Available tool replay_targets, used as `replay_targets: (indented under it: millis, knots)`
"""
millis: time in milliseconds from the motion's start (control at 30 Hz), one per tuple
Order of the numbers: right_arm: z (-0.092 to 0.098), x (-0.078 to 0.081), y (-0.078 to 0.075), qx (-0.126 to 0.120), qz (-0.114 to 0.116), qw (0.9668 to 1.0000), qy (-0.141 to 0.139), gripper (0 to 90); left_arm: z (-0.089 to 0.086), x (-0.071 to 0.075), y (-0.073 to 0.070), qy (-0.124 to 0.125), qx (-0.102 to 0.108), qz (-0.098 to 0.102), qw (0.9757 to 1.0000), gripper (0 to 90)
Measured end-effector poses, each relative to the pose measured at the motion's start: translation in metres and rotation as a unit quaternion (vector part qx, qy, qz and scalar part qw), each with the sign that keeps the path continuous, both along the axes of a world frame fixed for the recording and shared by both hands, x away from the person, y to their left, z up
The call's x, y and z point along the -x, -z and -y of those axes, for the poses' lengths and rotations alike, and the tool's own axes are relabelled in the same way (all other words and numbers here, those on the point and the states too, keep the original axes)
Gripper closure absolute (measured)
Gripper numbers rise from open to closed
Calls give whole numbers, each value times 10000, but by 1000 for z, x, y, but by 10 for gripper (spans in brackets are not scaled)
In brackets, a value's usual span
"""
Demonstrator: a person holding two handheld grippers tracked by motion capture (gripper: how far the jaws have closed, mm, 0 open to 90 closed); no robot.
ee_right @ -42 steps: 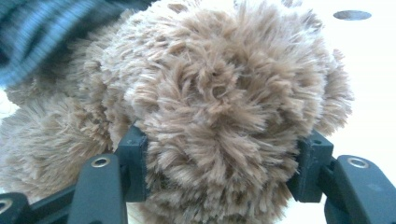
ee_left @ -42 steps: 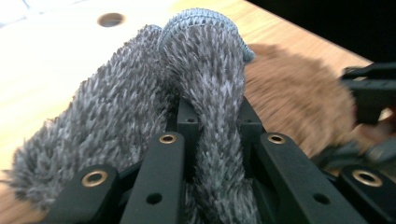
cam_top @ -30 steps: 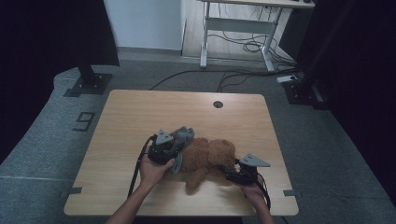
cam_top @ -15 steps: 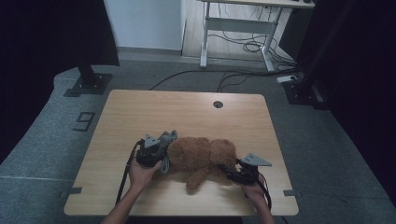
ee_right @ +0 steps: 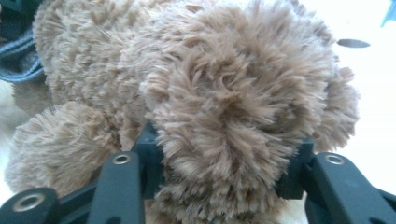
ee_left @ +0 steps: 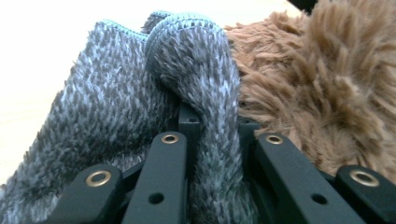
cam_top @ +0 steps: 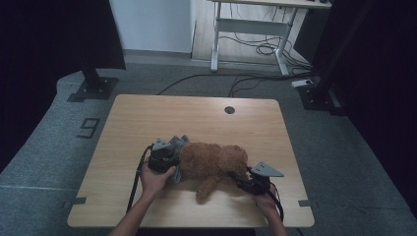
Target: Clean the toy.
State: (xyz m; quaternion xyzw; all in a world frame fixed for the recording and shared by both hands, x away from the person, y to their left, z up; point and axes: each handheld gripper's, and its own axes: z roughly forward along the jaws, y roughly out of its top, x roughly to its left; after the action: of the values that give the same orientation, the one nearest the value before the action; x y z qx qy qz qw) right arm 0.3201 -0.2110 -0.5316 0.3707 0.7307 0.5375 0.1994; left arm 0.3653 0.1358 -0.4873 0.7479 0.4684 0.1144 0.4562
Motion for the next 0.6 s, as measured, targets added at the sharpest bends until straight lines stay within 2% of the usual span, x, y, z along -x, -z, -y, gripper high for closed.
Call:
replay_targets:
  millis: [133, 333, 467, 533, 600]
  knots:
    - [-7, -3, -2, 59, 187, 9998, 64, 516, -6, -8, -5, -22, 223, -25, 9997, 788]
    - [-13, -15, -11, 18, 578, 9982, 169, 514, -11, -20, -13, -114, 279, 62, 9995, 789]
    - [-9, -24, -6, 133, 519, 9983, 235, 499, -10, -24, -3, -14, 232, -103, 9997, 786]
    - [-4, -25, 2, 190, 425, 9986, 245, 491, -9, -24, -3, 7, 212, -103, 9997, 782]
    - [0, -24, 5, 140, 415, 9988, 216, 486, -9, -23, -7, -25, 225, -76, 9997, 779]
